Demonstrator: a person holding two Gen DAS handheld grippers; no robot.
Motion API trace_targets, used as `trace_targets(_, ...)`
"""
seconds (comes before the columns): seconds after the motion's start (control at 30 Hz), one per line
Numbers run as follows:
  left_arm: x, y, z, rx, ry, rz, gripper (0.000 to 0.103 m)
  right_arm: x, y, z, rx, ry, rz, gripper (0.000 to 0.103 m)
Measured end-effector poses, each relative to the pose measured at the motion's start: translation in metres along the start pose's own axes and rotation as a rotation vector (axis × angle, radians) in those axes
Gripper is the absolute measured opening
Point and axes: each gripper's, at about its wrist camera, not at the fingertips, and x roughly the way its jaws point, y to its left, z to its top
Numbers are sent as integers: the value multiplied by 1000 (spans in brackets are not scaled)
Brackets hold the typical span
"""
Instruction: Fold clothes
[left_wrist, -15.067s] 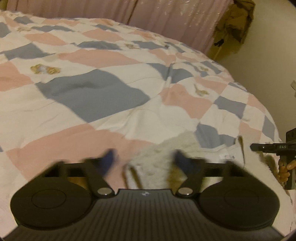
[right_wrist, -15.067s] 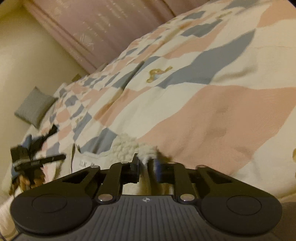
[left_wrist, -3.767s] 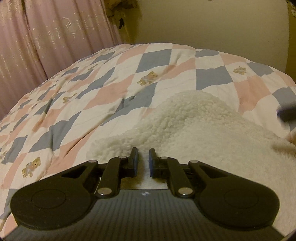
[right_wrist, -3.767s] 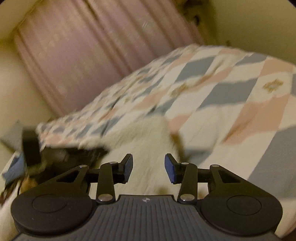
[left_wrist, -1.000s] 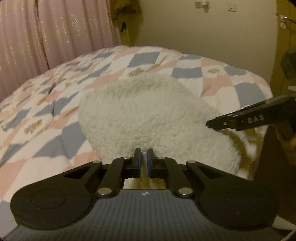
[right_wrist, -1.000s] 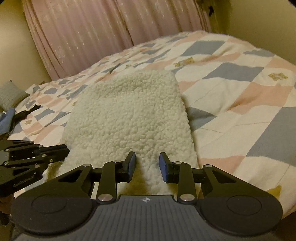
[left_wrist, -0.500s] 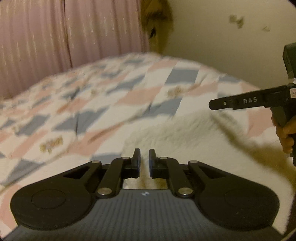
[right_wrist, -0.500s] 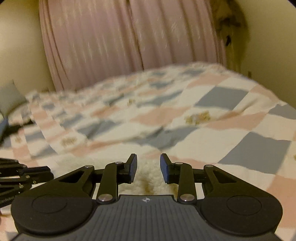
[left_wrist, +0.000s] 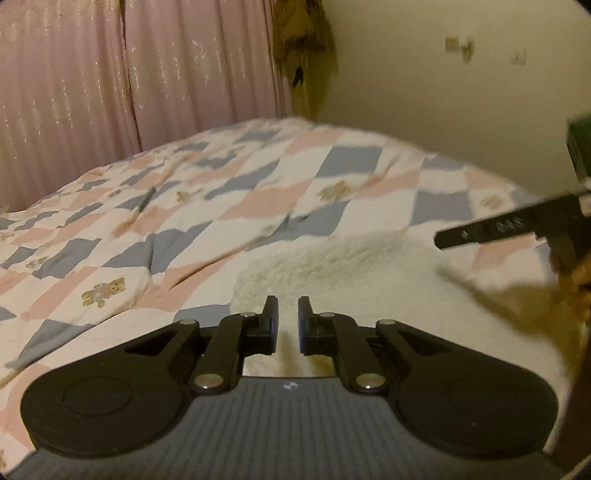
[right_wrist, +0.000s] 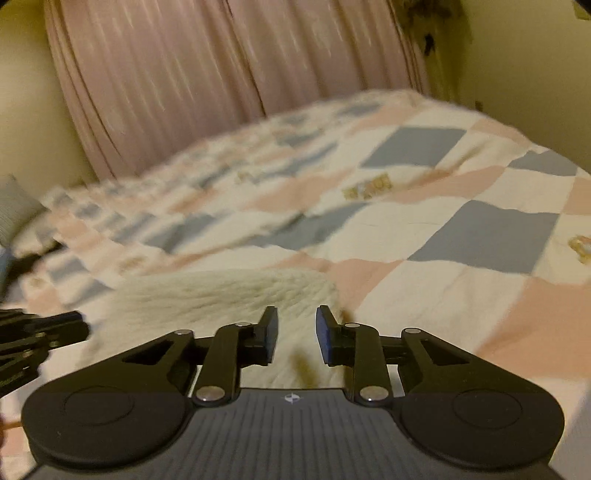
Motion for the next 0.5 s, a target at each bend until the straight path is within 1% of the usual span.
trace_targets(0.03,-9,-5,1,11,4,11,8,-15,2,-7,1,-3,2,30)
trace_targets(0.1,-17,-14,-8,14,29,4,8,-40,7,-28,3,4,4,30)
trace_targets(0.17,-25,-24,-16,17,53,-3,9,-54,10,-49,35,31,15,30)
trace_targets(0.2,-28,-28,-20,18,66,-6,10,-55,12,-59,49,56,16,30)
trace_targets(0.27,-14,-37,-31,19,143,-11,10,-51,16,-77,62,120,-15,30)
trace_targets(0.3,-10,-41,-34,35,152,-3,8,-49,17,-84,62,141,-33,30)
trace_targets(0.4,-5,-49,-41,69,171,19,8,-55,21,-84,65,141,-48,30)
trace_targets(0.5,-18,-46,-34,43,168,32,8,-73,25,-76,72,102,-46,31)
